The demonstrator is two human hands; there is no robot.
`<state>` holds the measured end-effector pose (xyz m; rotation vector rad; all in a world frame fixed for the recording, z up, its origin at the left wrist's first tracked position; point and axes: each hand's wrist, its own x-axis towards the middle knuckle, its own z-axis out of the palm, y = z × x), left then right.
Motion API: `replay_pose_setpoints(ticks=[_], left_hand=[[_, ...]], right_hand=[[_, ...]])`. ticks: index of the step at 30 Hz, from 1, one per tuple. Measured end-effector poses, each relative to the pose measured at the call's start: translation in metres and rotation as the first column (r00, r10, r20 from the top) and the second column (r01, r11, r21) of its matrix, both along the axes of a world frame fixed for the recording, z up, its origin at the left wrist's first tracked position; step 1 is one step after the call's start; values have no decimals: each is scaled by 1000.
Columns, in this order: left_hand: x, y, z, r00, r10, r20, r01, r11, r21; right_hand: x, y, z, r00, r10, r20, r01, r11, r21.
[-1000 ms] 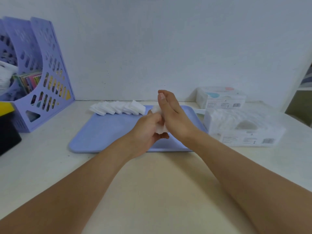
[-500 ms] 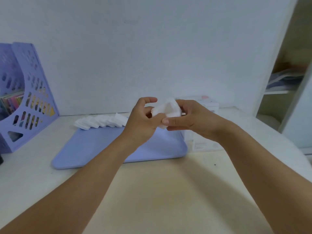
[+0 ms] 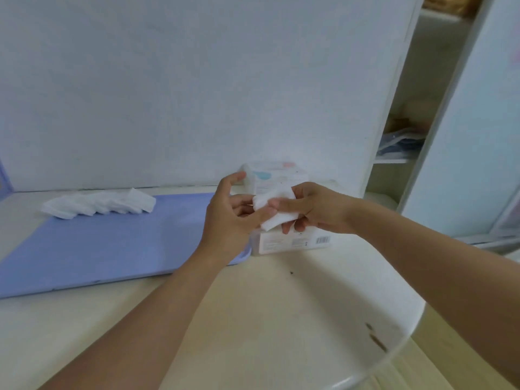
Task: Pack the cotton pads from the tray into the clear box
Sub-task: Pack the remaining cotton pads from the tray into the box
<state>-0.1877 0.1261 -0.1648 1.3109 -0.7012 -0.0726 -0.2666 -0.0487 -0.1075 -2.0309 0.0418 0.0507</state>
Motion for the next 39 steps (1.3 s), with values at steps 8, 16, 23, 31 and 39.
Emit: replay_pose_setpoints(ticks=[8, 16, 23, 31, 39], left_hand=[[13, 10, -22, 800, 24, 600, -304, 877, 371], [14, 9, -26, 706, -22, 708, -391, 822, 414], [11, 6, -21, 723, -99, 683, -354, 796, 490], [12, 7, -21, 699, -93, 709, -371, 800, 471], [12, 7, -21, 722, -99, 685, -352, 799, 487]], right_hand=[[7, -21, 37, 914, -401, -61, 393, 913, -106], [22, 3, 24, 864, -465, -195, 303, 788, -536], [40, 32, 31, 926, -352, -134, 89, 550, -831], [53, 38, 5, 873, -425, -237, -3, 482, -876], [49, 24, -5, 894, -420, 155, 250, 183, -951]])
